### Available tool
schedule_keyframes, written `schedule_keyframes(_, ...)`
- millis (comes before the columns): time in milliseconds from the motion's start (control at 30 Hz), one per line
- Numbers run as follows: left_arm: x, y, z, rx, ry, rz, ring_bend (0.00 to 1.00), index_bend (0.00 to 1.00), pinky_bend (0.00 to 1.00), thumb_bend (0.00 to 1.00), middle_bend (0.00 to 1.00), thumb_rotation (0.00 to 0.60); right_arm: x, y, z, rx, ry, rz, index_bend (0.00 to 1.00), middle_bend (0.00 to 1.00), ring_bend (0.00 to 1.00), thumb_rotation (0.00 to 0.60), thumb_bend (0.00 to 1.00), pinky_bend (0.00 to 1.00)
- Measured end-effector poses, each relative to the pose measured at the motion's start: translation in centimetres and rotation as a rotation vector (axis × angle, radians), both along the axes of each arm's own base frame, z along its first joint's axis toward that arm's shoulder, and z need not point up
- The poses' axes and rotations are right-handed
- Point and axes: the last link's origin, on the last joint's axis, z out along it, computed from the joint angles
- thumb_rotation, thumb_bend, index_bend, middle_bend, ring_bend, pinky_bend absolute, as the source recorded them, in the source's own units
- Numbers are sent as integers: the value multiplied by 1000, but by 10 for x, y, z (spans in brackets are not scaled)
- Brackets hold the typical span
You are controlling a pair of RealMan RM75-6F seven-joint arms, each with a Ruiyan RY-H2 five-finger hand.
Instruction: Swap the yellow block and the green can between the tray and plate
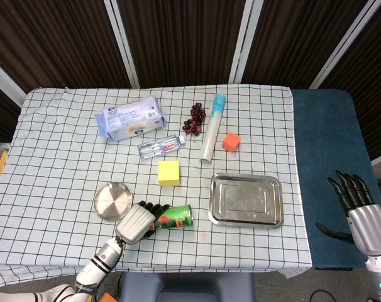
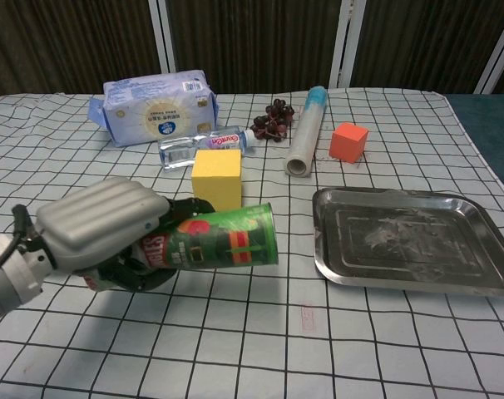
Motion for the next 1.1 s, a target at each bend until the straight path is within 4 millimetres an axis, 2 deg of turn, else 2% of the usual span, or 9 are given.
schedule_keyframes(133, 2, 1, -19, -17, 31, -29, 519, 472, 592, 674, 566, 600, 0, 2, 2, 3, -4, 7, 67, 0, 0, 600, 19, 0)
schedule_keyframes(200, 1, 3, -26, -10, 50, -40, 422, 377, 507, 597, 445, 600, 0, 3, 3, 1, -9, 10, 68, 0, 0, 600, 19, 0)
schedule_keyframes(300, -1, 4, -30, 5, 81, -50, 190, 115, 301, 455, 176, 600, 0, 4, 4, 1, -12, 15, 70, 0, 0, 600, 19, 0)
schedule_keyframes(400, -3, 4, -29, 17, 110, -45, 25, 0, 171, 405, 17, 600, 0, 4, 4, 1, -13, 18, 72, 0, 0, 600, 20, 0)
schedule_keyframes(500, -4, 1, -26, 16, 125, -27, 0, 0, 120, 383, 0, 600, 1, 4, 3, 5, -14, 22, 76, 0, 0, 600, 19, 0)
schedule_keyframes(667, -5, -2, -15, -16, 134, 26, 0, 0, 118, 365, 0, 600, 0, 4, 2, 11, -11, 21, 81, 0, 0, 600, 20, 0)
schedule_keyframes(833, -4, 3, 6, -10, 143, 72, 0, 0, 120, 354, 0, 600, 1, 4, 2, 27, -13, 23, 84, 0, 0, 600, 20, 0)
schedule_keyframes(1000, 8, 23, 39, 102, 80, 92, 0, 0, 140, 357, 0, 600, 1, 5, 3, 27, -17, 28, 86, 0, 0, 600, 19, 0)
schedule_keyframes(1100, 20, 39, 49, 160, 43, 79, 0, 0, 144, 355, 0, 600, 1, 5, 3, 30, -17, 29, 89, 0, 0, 600, 19, 0)
